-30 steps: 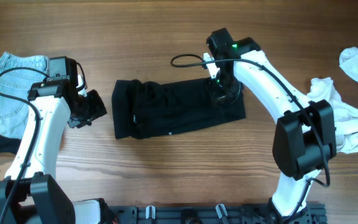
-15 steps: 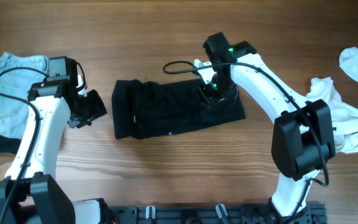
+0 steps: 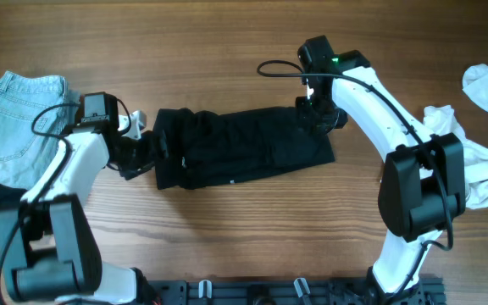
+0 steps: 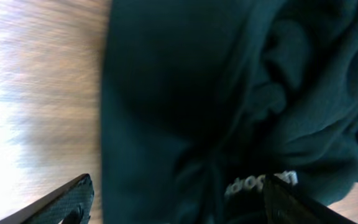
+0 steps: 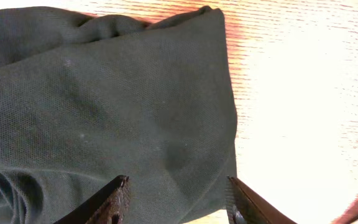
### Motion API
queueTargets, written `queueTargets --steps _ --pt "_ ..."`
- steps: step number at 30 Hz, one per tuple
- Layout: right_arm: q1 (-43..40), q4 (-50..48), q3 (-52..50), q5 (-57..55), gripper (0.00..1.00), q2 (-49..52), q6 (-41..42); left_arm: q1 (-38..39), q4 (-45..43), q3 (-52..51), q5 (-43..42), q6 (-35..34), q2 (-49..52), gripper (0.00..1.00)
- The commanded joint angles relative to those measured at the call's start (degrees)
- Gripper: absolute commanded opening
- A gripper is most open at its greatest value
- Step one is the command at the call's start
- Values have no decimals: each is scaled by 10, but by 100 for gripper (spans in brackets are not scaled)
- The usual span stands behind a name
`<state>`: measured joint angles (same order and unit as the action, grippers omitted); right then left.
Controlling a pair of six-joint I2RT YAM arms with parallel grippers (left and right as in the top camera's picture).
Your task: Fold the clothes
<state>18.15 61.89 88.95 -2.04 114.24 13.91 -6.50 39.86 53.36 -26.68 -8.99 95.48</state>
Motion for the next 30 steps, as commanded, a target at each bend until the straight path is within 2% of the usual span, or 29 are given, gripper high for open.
queueTargets --steps 1,5,8,11,14,17,19,24,28,30 --pt "1 1 -5 -9 54 3 10 7 -37 -13 -74 29 48 87" --pt "1 1 -5 -9 55 3 11 48 -61 -13 -70 28 94 81" --pt "0 3 -5 -9 55 3 9 72 -61 -13 -3 28 104 51" --pt "0 3 -5 -9 55 3 6 73 -58 -13 32 26 104 33" --pt "0 3 -5 -9 55 3 6 73 -60 -13 43 25 104 4" --pt "0 3 -5 -9 54 3 -3 50 -39 0 71 8 87 4" --pt "-3 2 -5 -10 55 3 -4 18 5 31 116 -7 62 4" --pt "-67 9 20 -9 55 3 -24 -77 130 149 239 -9 -4 4" --pt "-116 17 20 -9 55 3 -50 -55 244 227 200 -35 -10 4" --pt "-122 17 20 -9 55 3 -50 31 275 238 121 -43 -12 4"
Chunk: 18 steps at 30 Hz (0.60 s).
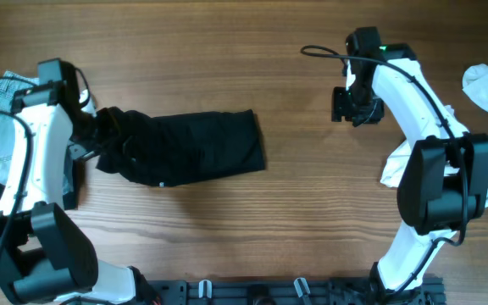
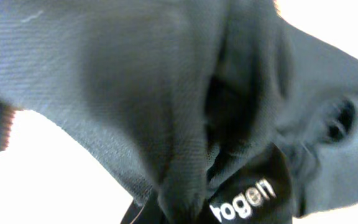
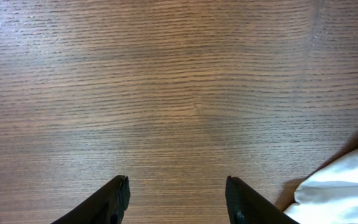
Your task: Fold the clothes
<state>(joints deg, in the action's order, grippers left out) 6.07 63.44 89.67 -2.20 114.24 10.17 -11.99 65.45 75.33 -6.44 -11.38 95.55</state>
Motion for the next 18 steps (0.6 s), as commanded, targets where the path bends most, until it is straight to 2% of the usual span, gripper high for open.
queueTargets --steps 1,4,6,9,11,14,17,18 --pt "-2 2 12 -7 55 3 -12 128 16 18 -92 -38 -13 4" --pt "-2 1 12 6 55 3 -13 267 -42 18 -91 -88 -10 5" --pt "-2 2 12 15 55 3 -18 332 -81 18 -77 -129 4 7" --pt "-2 3 12 25 55 3 -27 409 -125 18 -52 -138 49 10" --pt "-2 3 12 25 55 3 -27 423 -144 18 -52 -138 68 11" --pt "-1 3 12 25 55 3 -27 428 -174 18 -52 -138 83 17" --pt "-1 3 12 50 55 3 -33 428 -227 18 -58 -142 83 38" --pt "-1 3 12 77 55 3 -49 427 -252 18 -58 -137 83 40"
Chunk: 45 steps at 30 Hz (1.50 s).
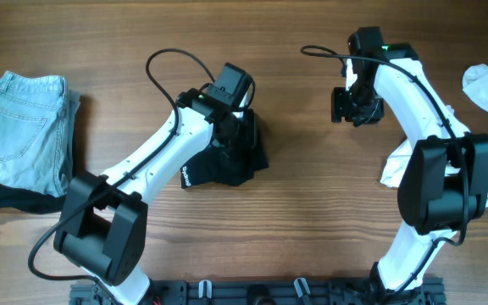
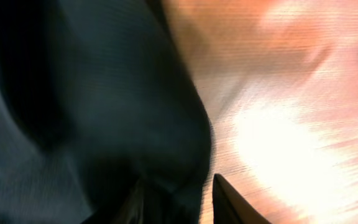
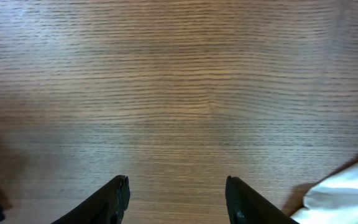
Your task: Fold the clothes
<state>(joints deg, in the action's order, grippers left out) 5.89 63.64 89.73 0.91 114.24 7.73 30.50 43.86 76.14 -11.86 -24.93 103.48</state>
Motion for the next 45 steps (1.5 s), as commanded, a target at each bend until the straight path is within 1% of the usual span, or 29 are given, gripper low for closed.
queueTargets --steps 1,3,5,6,7,8,9,10,12,15,17,19,20,21,22,25,26,27,28,29,30,32,34,36,38,40,41,42,45 --pt "1 1 11 89 55 3 -60 -6 -60 10 -2 33 -3 44" --pt "2 10 11 160 55 3 -114 -35 -64 16 -1 37 -19 46" --pt "3 23 11 270 54 3 -170 -84 -65 23 -1 37 -47 48" --pt "15 38 11 401 54 3 -235 -134 -76 23 -1 37 -60 57" --pt "26 42 11 426 54 3 -245 -158 -78 23 -1 37 -59 57" --pt "43 42 9 429 55 3 -244 -172 -79 22 -1 37 -54 58" --pt "100 36 1 427 59 3 -242 -204 -74 22 -1 37 -26 58" --pt "144 21 -4 414 59 4 -217 -210 -72 22 -1 37 -4 57" --pt "179 -15 -7 355 59 4 -140 -211 -72 22 -1 37 25 57" --pt "219 -51 -16 323 64 7 -116 -210 -70 22 -1 37 57 58" --pt "241 -71 -23 303 64 7 -105 -210 -66 22 -1 37 77 59" --pt "252 -92 -29 206 54 7 -25 -210 -57 22 -1 37 89 58" --pt "252 -94 -31 158 39 7 12 -210 -50 21 -1 37 95 58" --pt "251 -95 -37 112 17 8 47 -210 -42 17 -1 37 98 55" --pt "248 -91 -42 78 6 8 75 -210 -37 10 -1 37 98 53" --pt "230 -89 -59 17 4 8 123 -210 -3 -10 -1 37 98 38" --pt "220 -90 -59 -3 6 7 124 -210 8 -17 -1 37 98 35" --pt "210 -93 -59 -19 11 7 123 -210 20 -27 -1 36 98 28" --pt "202 -98 -59 -26 20 7 117 -210 32 -36 -2 35 98 27" --pt "192 -104 -59 -26 25 7 103 -210 40 -43 -3 35 98 27" --pt "177 -115 -59 -26 33 7 50 -210 70 -52 -11 34 98 23" --pt "165 -123 -59 -39 40 7 20 -210 98 -53 -34 30 98 21" --pt "152 -124 -59 -67 42 7 12 -210 109 -53 -58 30 94 21" --pt "137 -105 -54 -68 42 6 15 -210 108 -52 -47 31 77 22" --pt "128 -77 -43 -69 43 1 17 -214 107 -44 12 31 48 25" --pt "122 -59 -37 -69 46 -17 17 -220 99 -23 75 31 13 28" --pt "119 -57 -37 -69 48 -35 17 -223 85 -11 81 32 -6 38" --pt "119 -57 -37 -68 51 -52 17 -223 50 -2 64 52 -28 61" --pt "119 -58 -37 -60 59 -78 16 -218 -14 -2 -88 174 -46 80"
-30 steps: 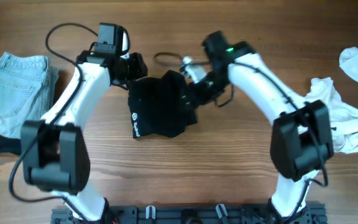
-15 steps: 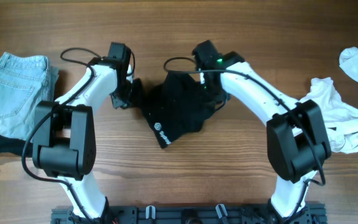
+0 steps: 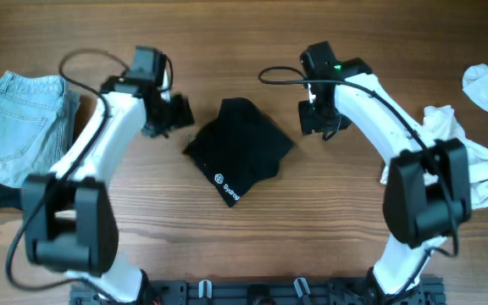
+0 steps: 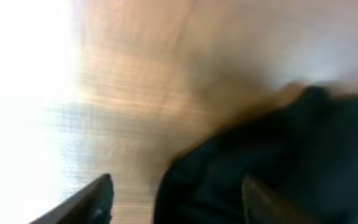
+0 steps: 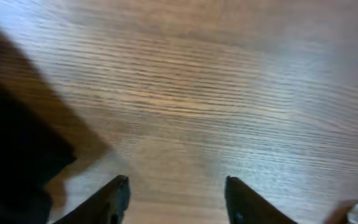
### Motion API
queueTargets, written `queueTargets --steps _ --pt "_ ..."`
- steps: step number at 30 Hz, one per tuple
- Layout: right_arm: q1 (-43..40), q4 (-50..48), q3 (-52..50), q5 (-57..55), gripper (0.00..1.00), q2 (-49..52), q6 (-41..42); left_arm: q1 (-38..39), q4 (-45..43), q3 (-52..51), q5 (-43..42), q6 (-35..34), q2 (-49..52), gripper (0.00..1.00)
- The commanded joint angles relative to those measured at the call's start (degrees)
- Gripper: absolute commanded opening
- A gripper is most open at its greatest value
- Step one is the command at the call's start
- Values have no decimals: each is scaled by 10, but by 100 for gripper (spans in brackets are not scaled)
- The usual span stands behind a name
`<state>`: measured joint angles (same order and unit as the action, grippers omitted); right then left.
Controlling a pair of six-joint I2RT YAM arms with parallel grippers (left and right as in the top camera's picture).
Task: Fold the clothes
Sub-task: 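Grasp the folded shirt with the left gripper and place it on the jeans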
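A black garment point(image 3: 240, 146) with a small white logo lies in a compact, diamond-shaped fold at the middle of the table. My left gripper point(image 3: 174, 113) stands open just left of it. In the left wrist view the black garment point(image 4: 284, 155) fills the lower right, reaching between the spread fingers of the left gripper point(image 4: 178, 205). My right gripper point(image 3: 312, 119) is open just right of the garment. In the right wrist view the right gripper point(image 5: 178, 202) is over bare wood, with the garment's edge point(image 5: 11, 155) at the left.
Folded light-blue jeans point(image 3: 19, 123) lie at the far left on something dark. A heap of white clothes point(image 3: 481, 135) lies at the right edge. The arm bases stand along the front edge.
My left gripper was over the garment's right end, shut on fabric; now it is open, to the left of the garment. The garment lies as a tighter fold. The right gripper has moved left towards it.
The garment first lay long, with a gripper at each end. Then the left gripper held its end further left and the right gripper was off it, open. Then the left arm reached over the bunched garment. Now the garment lies folded between two open grippers.
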<state>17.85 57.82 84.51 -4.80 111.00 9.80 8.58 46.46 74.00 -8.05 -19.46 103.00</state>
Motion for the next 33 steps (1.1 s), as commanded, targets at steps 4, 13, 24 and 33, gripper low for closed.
queueTargets --steps 4,13,24,33 --pt "0 8 14 31 60 -47 -4 8 -49 20 -217 229 2 96" --pt "0 9 14 38 61 -47 -4 30 -82 20 -286 298 165 91" --pt "-1 10 14 36 61 -47 -5 -33 -35 72 -103 246 55 4" --pt "-1 10 14 36 61 -47 -5 -336 -77 72 -88 230 -121 4"
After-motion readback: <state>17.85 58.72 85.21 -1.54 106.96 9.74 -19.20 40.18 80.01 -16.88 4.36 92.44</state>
